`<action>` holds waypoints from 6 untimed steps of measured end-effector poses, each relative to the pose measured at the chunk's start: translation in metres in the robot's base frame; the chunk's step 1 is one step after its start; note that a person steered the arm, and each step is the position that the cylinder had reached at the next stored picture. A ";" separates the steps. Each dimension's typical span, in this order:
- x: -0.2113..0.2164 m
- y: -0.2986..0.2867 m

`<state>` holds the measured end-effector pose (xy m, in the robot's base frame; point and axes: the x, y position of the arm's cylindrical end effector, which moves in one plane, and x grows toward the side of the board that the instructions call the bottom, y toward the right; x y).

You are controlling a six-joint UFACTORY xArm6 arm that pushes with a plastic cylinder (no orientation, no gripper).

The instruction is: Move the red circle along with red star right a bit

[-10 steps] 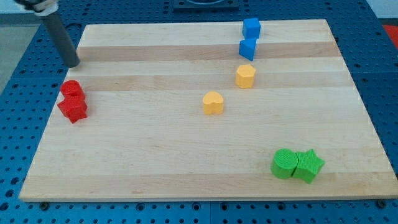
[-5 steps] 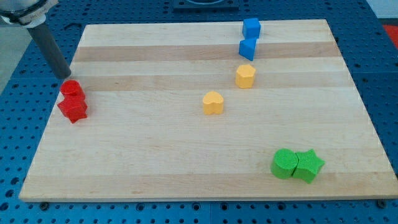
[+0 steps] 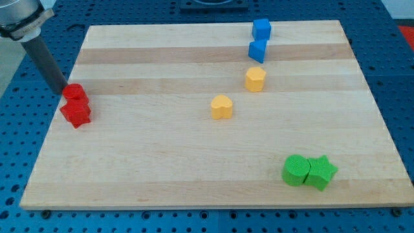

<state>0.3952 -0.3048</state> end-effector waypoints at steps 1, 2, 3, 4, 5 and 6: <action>0.005 0.000; 0.014 0.000; 0.034 0.000; 0.043 0.006; 0.043 0.027; 0.043 0.053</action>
<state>0.4383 -0.2522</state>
